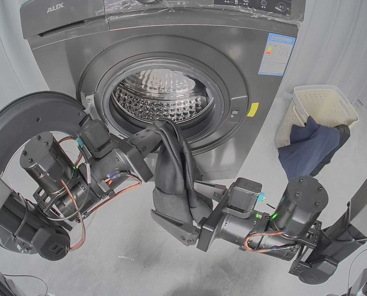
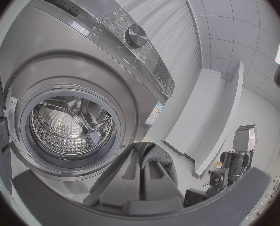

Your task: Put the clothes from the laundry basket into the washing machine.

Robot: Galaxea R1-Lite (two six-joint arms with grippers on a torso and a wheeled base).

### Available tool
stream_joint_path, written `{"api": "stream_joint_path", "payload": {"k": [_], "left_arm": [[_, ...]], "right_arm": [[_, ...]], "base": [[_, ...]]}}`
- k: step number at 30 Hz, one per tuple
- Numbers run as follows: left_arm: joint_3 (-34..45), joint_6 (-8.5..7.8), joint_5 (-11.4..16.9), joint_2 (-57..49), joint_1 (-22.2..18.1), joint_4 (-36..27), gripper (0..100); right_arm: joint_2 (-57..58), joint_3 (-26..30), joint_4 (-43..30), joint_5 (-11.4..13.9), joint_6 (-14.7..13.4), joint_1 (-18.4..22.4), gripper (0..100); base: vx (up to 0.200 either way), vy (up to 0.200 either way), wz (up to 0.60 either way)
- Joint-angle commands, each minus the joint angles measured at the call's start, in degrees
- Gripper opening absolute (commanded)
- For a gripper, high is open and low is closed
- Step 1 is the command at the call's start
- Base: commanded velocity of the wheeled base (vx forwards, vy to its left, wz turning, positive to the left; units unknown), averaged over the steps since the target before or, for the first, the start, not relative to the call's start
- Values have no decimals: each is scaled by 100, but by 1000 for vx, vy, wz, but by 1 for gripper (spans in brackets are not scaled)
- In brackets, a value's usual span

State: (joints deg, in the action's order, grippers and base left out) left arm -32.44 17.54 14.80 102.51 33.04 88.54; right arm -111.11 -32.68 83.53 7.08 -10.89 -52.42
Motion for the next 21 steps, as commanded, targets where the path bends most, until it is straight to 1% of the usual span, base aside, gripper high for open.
{"api": "stream_joint_path", "payload": {"k": [1,9,16,21], "left_arm": [[-17,12,-3,94,-8,5,0],[-17,4,-21,102,-8,-3,0],[-17,4,-21,94,-8,-3,0],[-8,12,-21,50,-17,-3,0]], "right_arm": [[274,201,-3,4,-19,-23,100],[221,52,14,-5,-63,-119,100],[335,87,32,-14,-63,-119,100],[335,113,14,-111,-28,56,100]], "base": [[0,0,0],[0,0,0],[0,0,0],[0,0,0]]}}
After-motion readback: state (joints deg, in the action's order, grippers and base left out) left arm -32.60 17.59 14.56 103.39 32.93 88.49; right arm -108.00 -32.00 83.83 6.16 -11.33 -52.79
